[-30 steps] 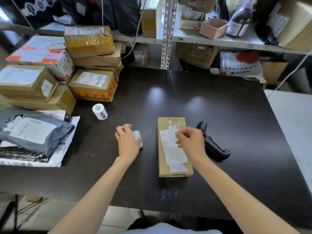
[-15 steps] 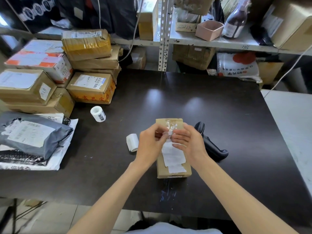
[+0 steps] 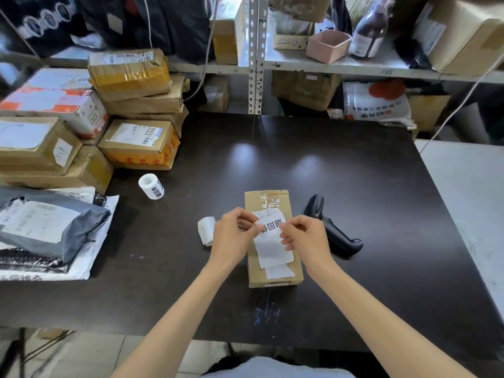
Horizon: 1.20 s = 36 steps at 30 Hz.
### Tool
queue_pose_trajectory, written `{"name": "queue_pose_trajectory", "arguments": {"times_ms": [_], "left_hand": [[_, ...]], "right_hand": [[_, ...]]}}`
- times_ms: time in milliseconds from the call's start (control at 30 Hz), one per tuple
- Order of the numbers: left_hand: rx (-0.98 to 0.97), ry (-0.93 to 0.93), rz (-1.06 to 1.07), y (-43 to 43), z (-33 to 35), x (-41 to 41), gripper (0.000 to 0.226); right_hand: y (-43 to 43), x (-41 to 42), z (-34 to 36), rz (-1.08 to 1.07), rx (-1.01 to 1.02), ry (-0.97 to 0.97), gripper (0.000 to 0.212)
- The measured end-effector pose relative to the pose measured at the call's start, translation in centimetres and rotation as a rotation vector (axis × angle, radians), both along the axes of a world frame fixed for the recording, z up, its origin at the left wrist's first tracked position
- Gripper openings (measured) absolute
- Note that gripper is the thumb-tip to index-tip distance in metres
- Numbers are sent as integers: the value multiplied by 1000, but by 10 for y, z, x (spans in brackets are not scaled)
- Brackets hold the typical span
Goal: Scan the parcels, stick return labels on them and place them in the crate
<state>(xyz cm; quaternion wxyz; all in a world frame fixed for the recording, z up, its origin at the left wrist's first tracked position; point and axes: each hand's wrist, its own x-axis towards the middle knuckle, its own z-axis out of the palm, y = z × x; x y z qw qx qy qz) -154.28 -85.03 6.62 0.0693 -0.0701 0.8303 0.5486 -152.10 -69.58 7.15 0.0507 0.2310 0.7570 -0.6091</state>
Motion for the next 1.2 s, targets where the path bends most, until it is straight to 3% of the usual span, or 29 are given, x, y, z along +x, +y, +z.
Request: {"name": "queue_pose_trajectory", "arguments": {"times_ms": [100, 200, 267, 367, 533, 633, 733, 867, 1000, 1133, 1200], "left_hand": [[-9, -75, -104, 2, -1, 2, 20], [-275, 41, -219, 5, 2, 4, 32], [-240, 158, -314, 7, 9, 0, 42], [-129, 112, -491, 12, 18, -5, 24], [49, 76, -215, 12, 11, -3, 8], [259, -87, -28, 11, 5, 4, 8], [202, -171, 19, 10, -1, 12, 13], [-123, -116, -11, 8, -12, 22, 12], [-359, -76, -58, 11, -23, 29, 14], [-365, -69, -41, 12, -32, 26, 29], [-333, -160, -16, 10, -34, 20, 49]], "right_hand": [[6, 3, 2, 47, 127, 41, 9], [14, 3, 8, 151, 97, 83, 11], [17, 3, 12, 257, 154, 117, 12], [20, 4, 15, 396, 238, 137, 13], [21, 6, 15, 275, 88, 28, 47], [22, 6, 13, 216, -69, -52, 42], [22, 9, 9, 119, -110, -92, 42], [18, 9, -2, 133, 65, -146, 39], [11, 8, -14, 232, 376, -134, 32], [12, 8, -20, 298, 775, -45, 48], [18, 6, -24, 297, 768, -91, 63]]}}
